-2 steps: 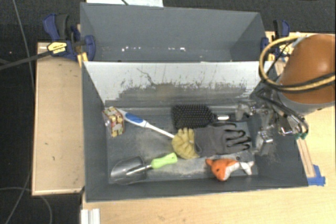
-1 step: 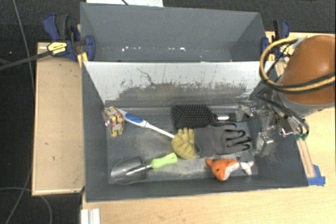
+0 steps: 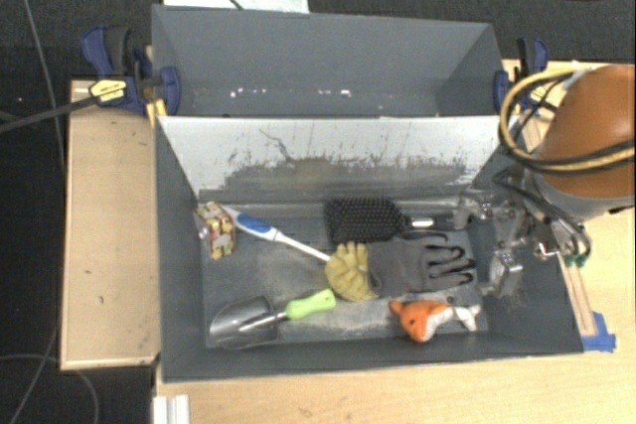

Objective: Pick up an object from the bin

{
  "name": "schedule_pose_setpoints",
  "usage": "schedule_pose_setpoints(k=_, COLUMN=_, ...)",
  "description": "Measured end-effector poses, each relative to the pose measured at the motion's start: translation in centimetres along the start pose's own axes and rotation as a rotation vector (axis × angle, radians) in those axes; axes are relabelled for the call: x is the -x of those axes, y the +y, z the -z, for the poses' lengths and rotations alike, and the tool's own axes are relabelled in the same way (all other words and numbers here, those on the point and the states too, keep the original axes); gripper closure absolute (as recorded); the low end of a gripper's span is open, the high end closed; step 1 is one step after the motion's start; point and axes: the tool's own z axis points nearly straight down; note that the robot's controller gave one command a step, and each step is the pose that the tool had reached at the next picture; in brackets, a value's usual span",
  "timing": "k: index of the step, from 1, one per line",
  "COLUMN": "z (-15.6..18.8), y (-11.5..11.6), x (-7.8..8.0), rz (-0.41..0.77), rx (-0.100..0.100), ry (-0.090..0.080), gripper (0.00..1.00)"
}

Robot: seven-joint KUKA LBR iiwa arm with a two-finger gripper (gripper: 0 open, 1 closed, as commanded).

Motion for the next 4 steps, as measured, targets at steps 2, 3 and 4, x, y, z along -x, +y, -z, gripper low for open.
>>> schedule_pose_setpoints(k=2, z=-6.0, y=2.8, x=0.5, rz=-0.117, rx=-0.001, ry=0.0, gripper=0.0)
schedule_pose_setpoints(k=3, z=-13.1, y=-1.8, x=2.2, rz=0.074, rx=0.001, ry=-0.001, gripper=0.0)
schedule_pose_setpoints(k=4, z=-14.0, y=1.8, x=-1.7, rz=-0.027, rx=-0.004, ry=-0.012, gripper=1.0)
